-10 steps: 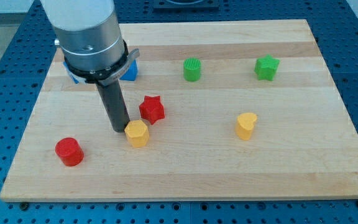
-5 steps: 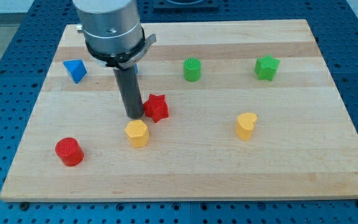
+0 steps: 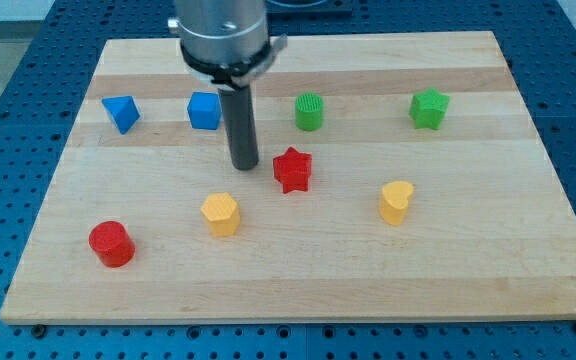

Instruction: Push the red star to the right of the yellow hexagon

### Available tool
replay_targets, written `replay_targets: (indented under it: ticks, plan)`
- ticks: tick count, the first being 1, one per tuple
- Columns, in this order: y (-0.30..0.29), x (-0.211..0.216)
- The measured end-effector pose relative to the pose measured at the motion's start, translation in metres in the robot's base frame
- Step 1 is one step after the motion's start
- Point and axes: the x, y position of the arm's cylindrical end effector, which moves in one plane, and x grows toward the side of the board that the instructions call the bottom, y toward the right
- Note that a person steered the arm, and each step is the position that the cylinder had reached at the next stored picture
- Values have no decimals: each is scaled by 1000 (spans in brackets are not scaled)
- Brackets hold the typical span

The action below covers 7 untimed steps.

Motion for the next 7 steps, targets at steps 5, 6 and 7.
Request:
replay_targets:
  ticks: [5,6,7]
  plan:
    - [59,-17]
    - [80,7]
    - [84,28]
